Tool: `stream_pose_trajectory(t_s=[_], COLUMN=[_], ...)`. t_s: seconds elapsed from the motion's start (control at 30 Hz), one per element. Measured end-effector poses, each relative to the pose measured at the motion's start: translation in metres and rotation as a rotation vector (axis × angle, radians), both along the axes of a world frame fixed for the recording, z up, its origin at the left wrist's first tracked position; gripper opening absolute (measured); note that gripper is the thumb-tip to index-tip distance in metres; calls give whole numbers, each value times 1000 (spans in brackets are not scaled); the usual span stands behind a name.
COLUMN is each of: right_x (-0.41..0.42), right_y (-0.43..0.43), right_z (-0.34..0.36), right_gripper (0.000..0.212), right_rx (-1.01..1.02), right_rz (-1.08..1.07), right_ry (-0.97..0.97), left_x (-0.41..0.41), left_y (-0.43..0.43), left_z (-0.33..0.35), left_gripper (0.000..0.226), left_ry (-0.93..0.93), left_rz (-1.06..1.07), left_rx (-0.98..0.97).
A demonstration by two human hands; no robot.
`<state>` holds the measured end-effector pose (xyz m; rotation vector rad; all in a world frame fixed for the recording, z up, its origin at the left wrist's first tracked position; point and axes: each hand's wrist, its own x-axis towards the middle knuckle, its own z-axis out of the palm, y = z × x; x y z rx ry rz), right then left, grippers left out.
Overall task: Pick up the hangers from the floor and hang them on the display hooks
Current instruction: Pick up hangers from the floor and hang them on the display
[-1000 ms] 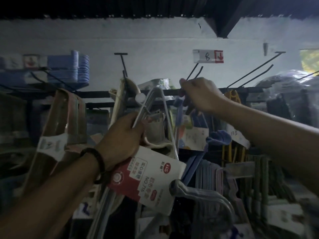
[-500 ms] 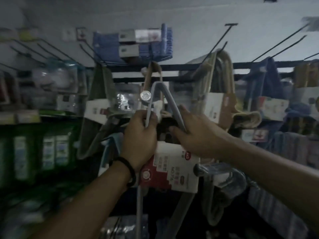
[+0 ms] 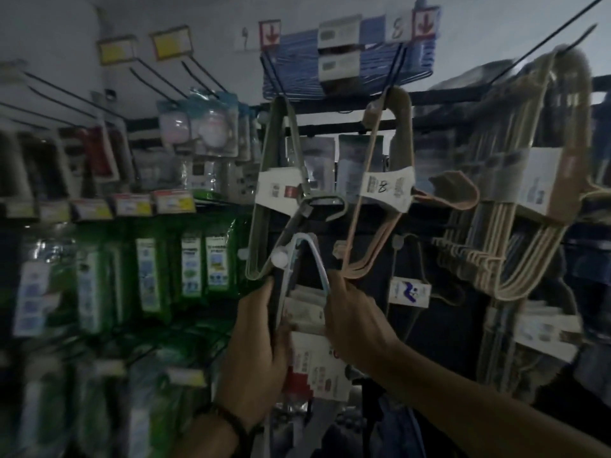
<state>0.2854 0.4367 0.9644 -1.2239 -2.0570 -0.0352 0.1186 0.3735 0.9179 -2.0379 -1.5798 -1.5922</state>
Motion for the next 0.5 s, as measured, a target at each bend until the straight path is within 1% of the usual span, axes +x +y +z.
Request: stream_pose_trajectory(t_s=[0.07, 0.1, 0.17, 0.2, 0.27, 0.37, 0.43, 0.5], right_x=[-6, -9, -15, -18, -25, -35, -40, -44], right_y=[8, 12, 24, 32, 51, 77, 90, 95], right_z=[-4, -4, 0, 3, 6, 3, -2, -4], right_gripper=[54, 53, 47, 48, 57, 67, 66, 63], right_rx=[2, 0, -2, -5, 21, 87, 157, 137], right_rz=[-18, -27, -51, -77, -152, -234, -277, -314], right_ry=[-24, -40, -46, -51, -114, -210, -279, -346], left_x=[-12, -18, -27, -30, -34, -41, -45, -47], left_y=[6, 11, 24, 30, 44, 67, 82, 93], left_z=[-9, -11, -11, -10, -9, -12, -16, -22], left_gripper=[76, 80, 94, 102, 112, 112, 116, 120], left_ry=[135, 210, 356, 393, 411, 454, 446, 415], left_rz=[-26, -25, 49, 88, 121, 139, 131, 104], left_rx=[-74, -105, -168, -198, -230, -270, -309, -362])
